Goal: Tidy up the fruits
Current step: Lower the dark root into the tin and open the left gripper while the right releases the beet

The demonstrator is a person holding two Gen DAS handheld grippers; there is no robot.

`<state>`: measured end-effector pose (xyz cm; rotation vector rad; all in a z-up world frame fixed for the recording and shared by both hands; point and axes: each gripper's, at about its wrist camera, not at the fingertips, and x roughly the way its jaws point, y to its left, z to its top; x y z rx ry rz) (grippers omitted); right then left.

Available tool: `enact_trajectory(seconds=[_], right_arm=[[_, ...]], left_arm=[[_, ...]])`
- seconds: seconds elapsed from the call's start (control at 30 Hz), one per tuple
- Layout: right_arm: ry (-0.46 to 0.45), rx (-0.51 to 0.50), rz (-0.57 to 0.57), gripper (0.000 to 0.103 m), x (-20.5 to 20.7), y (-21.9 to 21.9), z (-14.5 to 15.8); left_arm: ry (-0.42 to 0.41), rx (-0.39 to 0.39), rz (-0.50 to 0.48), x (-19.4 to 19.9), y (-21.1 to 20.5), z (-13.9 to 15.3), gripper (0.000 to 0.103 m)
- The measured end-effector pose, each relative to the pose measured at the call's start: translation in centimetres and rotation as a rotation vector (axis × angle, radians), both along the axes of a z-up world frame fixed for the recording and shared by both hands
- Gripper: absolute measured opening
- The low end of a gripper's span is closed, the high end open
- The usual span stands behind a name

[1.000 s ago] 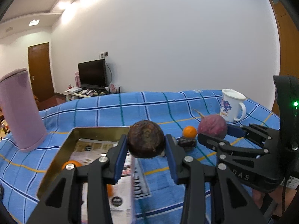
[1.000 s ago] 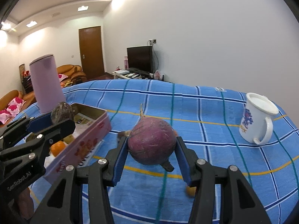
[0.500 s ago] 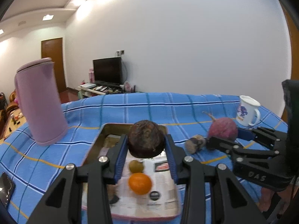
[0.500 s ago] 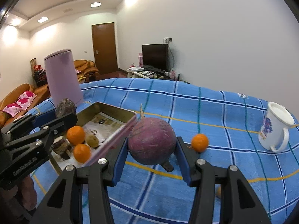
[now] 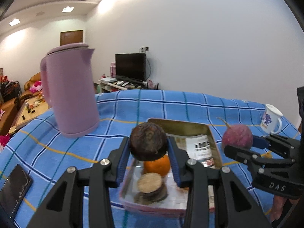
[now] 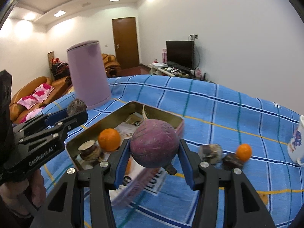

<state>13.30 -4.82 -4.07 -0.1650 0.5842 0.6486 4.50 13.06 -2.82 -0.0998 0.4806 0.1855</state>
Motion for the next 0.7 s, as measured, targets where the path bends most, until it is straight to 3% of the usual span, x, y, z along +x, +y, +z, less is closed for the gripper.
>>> enact_trajectory(seconds=[0.7], right_arm=[[0.053, -0.053, 0.062, 0.052, -0.3, 3.8, -1.8]], left_arm=[[0.071, -0.045, -0.052, 1.4, 0.7, -2.2, 0.041]])
